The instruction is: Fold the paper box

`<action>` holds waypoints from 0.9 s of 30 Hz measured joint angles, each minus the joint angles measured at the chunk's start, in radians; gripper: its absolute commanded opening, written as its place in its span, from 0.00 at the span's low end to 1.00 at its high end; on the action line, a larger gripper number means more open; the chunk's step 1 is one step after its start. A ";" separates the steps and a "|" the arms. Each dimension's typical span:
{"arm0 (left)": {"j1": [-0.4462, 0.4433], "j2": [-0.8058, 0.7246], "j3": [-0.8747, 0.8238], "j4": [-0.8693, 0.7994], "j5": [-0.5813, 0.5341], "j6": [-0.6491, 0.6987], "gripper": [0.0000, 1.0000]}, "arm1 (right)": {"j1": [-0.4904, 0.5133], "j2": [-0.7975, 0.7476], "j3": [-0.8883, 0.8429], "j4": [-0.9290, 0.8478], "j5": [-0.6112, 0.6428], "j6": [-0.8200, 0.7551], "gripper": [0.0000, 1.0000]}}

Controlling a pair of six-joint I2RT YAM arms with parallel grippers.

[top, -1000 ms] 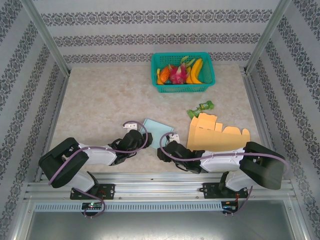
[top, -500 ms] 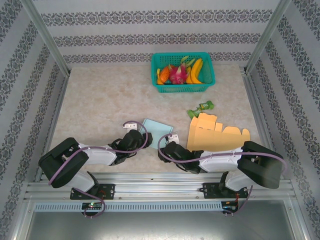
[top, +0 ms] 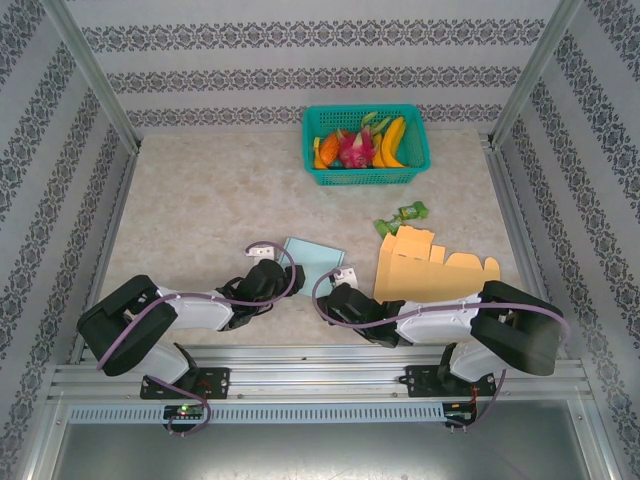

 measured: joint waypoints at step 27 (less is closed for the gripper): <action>0.000 0.001 0.000 0.000 -0.002 0.001 0.72 | 0.006 0.066 0.006 0.034 0.055 -0.238 0.32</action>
